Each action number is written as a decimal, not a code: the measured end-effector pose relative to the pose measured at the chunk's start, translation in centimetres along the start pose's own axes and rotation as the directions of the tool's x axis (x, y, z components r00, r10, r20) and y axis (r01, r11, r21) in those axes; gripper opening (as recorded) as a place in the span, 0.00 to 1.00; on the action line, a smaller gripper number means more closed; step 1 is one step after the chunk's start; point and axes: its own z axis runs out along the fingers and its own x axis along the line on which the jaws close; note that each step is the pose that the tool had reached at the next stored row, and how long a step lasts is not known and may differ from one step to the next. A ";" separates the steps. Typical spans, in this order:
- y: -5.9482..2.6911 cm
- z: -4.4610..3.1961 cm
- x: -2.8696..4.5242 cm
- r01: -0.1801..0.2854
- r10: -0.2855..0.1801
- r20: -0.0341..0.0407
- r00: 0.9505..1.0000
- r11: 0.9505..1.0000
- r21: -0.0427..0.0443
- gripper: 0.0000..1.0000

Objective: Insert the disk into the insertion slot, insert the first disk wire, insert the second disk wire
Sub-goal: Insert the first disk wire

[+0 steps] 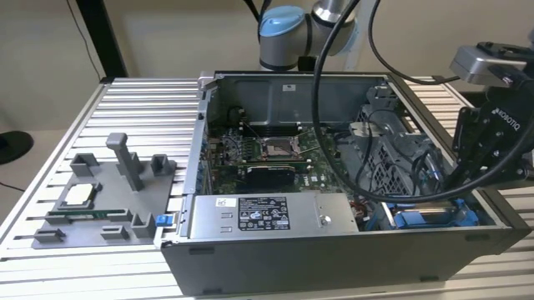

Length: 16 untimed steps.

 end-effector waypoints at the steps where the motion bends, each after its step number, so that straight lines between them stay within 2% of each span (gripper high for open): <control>1: 0.00 0.00 0.00 0.001 -0.001 0.000 1.000 1.000 -0.001 0.00; 9: -0.01 0.01 0.00 0.001 -0.001 0.000 1.000 1.000 -0.001 0.00; 16: -0.90 0.12 -0.30 0.003 -0.003 -0.001 1.000 1.000 -0.003 0.00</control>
